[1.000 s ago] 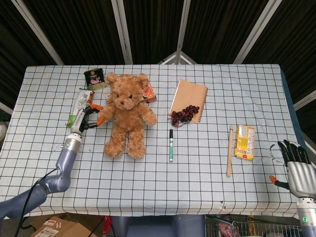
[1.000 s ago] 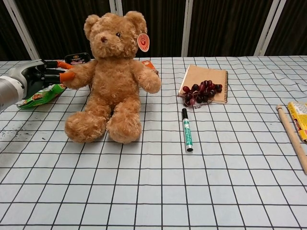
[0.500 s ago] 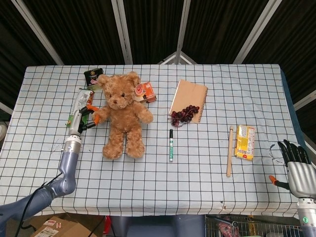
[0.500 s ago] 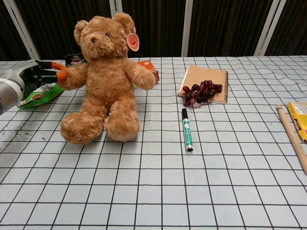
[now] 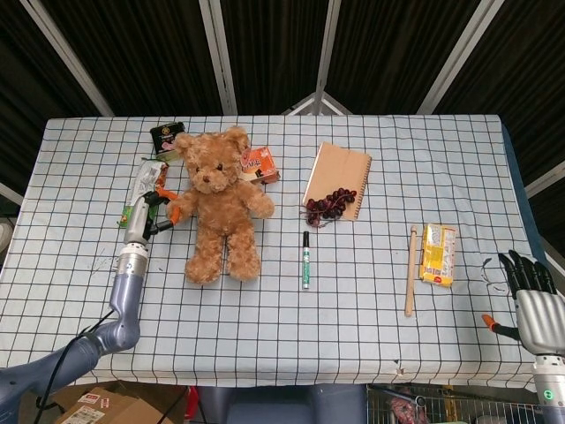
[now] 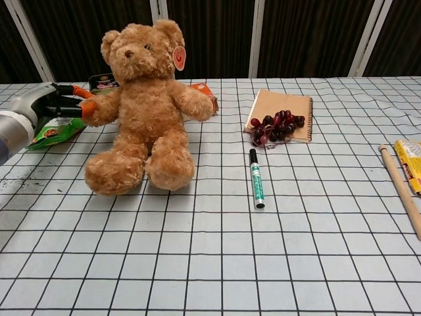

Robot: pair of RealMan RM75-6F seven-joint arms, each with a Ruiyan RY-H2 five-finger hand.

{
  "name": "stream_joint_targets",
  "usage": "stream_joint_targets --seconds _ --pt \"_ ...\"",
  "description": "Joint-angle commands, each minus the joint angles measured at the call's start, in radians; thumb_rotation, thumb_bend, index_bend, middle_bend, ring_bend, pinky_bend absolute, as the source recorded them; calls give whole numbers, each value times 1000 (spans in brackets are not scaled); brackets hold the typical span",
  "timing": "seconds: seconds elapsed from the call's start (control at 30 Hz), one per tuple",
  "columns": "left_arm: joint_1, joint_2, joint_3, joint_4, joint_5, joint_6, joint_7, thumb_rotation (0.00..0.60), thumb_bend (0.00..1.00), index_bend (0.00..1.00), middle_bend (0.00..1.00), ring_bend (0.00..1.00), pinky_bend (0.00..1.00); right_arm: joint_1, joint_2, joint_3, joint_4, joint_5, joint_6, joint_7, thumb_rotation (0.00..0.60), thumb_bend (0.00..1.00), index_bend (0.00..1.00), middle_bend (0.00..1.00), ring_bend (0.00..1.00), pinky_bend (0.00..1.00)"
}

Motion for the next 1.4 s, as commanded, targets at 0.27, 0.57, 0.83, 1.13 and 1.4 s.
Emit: stream_joint_targets --seconds 0.27,0.57,0.83,1.13,1.4 --pt "-6 -6 -9 -5 23 10 -18 600 592 446 575 179 37 0 0 0 -1 2 -1 -2 600 171 25 0 0 0" --pt "7 2 -2 -19 19 9 -10 600 592 445 574 179 37 -1 1 0 1 2 0 1 600 171 25 0 0 0" --pt "6 8 -12 -31 28 14 -19 600 531 420 528 141 35 0 1 -1 0 0 -1 0 600 171 25 0 0 0" --pt "37 54 5 -106 65 35 -52 600 485 361 350 24 12 -1 5 -1 1 1 -3 8 600 171 25 0 0 0" --pt "130 166 51 -282 135 125 -65 600 484 349 293 0 0 -1 5 -3 -2 -10 2 10 600 171 25 0 0 0"
